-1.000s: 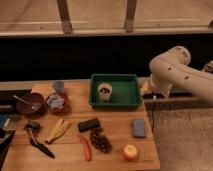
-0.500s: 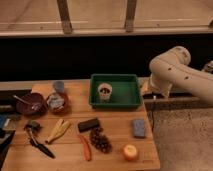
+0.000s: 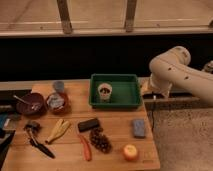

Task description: Wipe purple bowl with sponge

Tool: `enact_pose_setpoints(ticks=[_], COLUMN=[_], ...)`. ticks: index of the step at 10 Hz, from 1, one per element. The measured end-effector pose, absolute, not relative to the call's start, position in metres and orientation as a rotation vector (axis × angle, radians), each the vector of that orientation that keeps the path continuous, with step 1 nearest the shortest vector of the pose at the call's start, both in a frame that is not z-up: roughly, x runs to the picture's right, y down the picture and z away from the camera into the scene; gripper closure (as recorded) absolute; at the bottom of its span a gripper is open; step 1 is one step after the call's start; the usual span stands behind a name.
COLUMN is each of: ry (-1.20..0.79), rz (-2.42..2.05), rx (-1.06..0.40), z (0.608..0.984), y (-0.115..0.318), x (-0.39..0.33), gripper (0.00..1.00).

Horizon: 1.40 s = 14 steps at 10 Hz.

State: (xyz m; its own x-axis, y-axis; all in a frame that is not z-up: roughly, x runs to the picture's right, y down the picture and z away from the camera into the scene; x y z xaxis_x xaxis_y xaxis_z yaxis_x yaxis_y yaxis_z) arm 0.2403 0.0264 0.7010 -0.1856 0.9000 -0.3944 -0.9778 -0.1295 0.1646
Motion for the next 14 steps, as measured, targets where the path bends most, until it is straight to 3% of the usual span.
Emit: enact_pose_setpoints(ticks=[10, 14], ry=[0.452, 0.486], rz=[1.689, 1.575], rx=[-0.226, -0.338], z=[0.702, 0.724], y=[0.023, 0.03], x=[0.241, 0.187], gripper=[0.34, 0.34])
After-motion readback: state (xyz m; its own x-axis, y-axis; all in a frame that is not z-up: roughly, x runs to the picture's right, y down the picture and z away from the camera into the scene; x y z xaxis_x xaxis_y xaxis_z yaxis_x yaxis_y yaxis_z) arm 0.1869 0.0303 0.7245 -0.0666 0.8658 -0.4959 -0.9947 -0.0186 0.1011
